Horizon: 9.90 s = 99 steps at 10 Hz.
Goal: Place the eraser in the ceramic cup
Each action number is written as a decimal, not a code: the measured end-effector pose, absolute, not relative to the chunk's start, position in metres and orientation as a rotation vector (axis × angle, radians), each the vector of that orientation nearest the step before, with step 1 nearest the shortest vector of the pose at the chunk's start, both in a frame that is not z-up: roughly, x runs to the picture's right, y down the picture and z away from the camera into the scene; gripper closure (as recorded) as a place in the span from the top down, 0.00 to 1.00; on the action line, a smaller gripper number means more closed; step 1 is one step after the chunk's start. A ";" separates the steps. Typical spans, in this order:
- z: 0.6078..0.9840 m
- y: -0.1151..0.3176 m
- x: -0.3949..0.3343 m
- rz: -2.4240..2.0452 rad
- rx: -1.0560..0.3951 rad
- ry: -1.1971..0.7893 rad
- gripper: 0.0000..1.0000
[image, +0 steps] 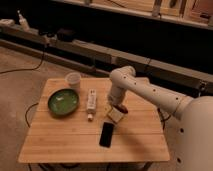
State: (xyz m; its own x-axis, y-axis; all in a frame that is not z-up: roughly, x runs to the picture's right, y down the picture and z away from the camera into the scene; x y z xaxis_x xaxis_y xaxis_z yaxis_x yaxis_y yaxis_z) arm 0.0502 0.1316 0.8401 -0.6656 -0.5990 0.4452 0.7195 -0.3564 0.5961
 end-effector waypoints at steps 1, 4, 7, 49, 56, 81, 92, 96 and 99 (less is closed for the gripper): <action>0.840 0.132 0.050 -2.073 -0.190 -1.012 0.80; 0.840 0.132 0.050 -2.073 -0.190 -1.012 0.80; 0.840 0.132 0.050 -2.073 -0.190 -1.012 0.80; 0.792 0.217 0.047 -1.079 -0.863 -0.653 0.80; 0.822 0.227 0.029 -1.133 -0.718 -0.776 0.80; 0.791 0.054 0.061 -0.924 -0.485 -0.904 0.13; 0.873 -0.027 -0.008 -0.235 -0.451 -0.554 0.13; 0.890 -0.049 -0.013 -0.132 -0.467 -0.565 0.13; 0.904 -0.076 -0.036 -0.088 -0.492 -0.598 0.13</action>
State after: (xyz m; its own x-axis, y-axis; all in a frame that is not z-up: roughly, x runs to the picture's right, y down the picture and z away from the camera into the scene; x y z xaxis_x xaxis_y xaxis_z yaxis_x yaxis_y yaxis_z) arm -0.0365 -0.0762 0.9036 0.8265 0.0608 0.5597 0.2190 0.8812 -0.4190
